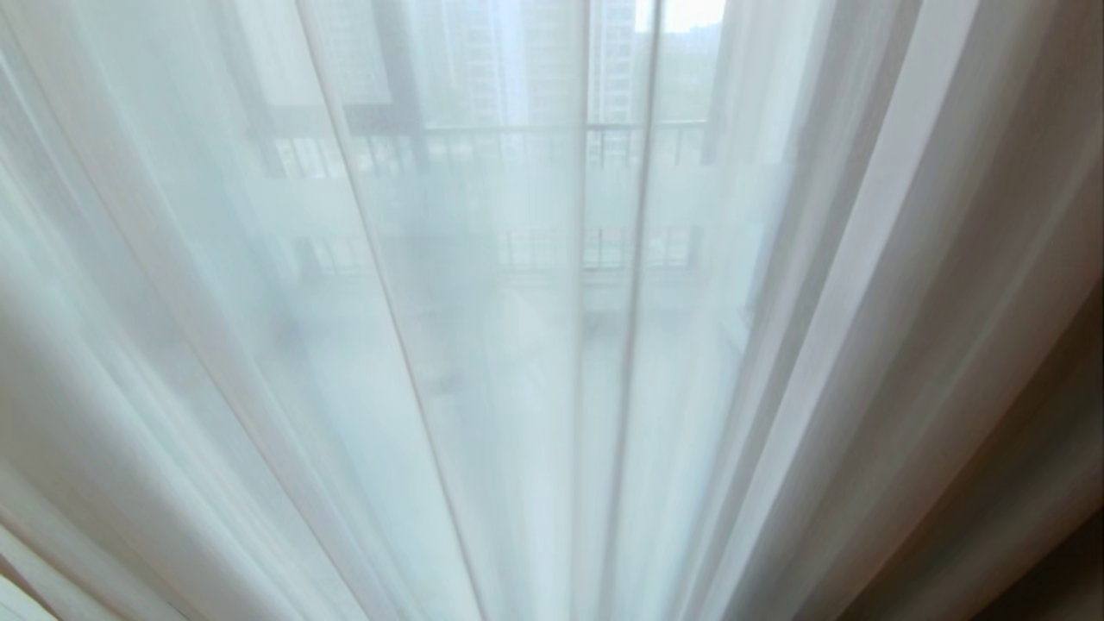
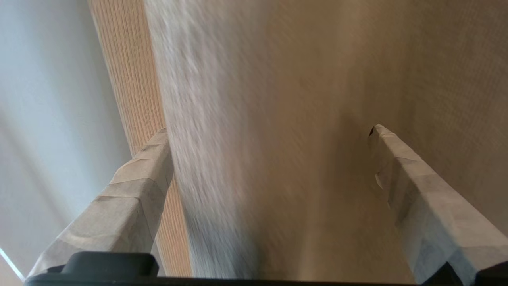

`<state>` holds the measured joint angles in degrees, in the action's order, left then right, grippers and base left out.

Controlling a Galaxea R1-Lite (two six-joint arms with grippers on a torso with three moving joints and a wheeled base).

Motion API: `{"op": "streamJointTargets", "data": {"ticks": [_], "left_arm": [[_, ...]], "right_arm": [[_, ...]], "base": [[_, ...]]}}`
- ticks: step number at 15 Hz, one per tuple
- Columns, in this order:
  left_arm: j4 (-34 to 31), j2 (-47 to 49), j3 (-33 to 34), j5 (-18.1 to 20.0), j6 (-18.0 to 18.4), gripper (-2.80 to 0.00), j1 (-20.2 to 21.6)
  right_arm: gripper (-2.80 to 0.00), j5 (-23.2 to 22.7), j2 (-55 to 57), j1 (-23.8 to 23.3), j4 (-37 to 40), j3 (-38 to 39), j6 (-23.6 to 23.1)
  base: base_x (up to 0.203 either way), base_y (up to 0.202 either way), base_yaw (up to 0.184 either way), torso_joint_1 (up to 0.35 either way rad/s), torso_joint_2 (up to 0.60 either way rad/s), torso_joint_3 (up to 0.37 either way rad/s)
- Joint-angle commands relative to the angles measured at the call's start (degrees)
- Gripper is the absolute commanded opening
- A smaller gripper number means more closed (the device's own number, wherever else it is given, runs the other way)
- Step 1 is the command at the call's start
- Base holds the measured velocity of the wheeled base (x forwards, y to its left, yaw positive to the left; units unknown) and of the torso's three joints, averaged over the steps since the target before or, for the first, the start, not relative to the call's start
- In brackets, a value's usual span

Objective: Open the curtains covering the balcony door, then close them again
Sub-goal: Close the outer curtains on both sides

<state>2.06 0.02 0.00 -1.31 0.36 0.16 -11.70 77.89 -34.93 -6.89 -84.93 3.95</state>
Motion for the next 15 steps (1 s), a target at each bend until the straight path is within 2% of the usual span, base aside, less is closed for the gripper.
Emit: {"op": "streamJointTargets", "data": {"ticks": [1, 8, 10, 11, 12, 15], "left_arm": [[0.0, 0.0, 0.0, 0.0, 0.0, -2.8, 0.0], [0.0, 0.0, 0.0, 0.0, 0.0, -2.8, 0.0], [0.0, 0.0, 0.0, 0.0, 0.0, -2.8, 0.0], [0.0, 0.0, 0.0, 0.0, 0.0, -2.8, 0.0], [0.0, 0.0, 0.0, 0.0, 0.0, -2.8, 0.0], [0.0, 0.0, 0.0, 0.0, 0.0, -2.8, 0.1]], "right_arm": [[0.0, -0.2, 1.6, 0.6, 0.0, -2.1, 0.7], [0.0, -0.2, 6.9, 2.7, -0.3, -7.9, 1.1], [0.0, -0.2, 8.3, 2.9, -2.8, -8.5, 1.1], [-2.26, -0.2, 8.9, 2.9, -4.2, -8.5, 1.1], [-2.8, -0.2, 9.4, 2.9, -4.9, -8.6, 1.2], [-2.8, -0.2, 10.0, 2.9, -5.2, -9.5, 1.2]], "base": [[0.0, 0.0, 0.0, 0.0, 0.0, 0.0], [0.0, 0.0, 0.0, 0.0, 0.0, 0.0], [0.0, 0.0, 0.0, 0.0, 0.0, 0.0], [0.0, 0.0, 0.0, 0.0, 0.0, 0.0], [0.0, 0.0, 0.0, 0.0, 0.0, 0.0], [0.0, 0.0, 0.0, 0.0, 0.0, 0.0]]}}
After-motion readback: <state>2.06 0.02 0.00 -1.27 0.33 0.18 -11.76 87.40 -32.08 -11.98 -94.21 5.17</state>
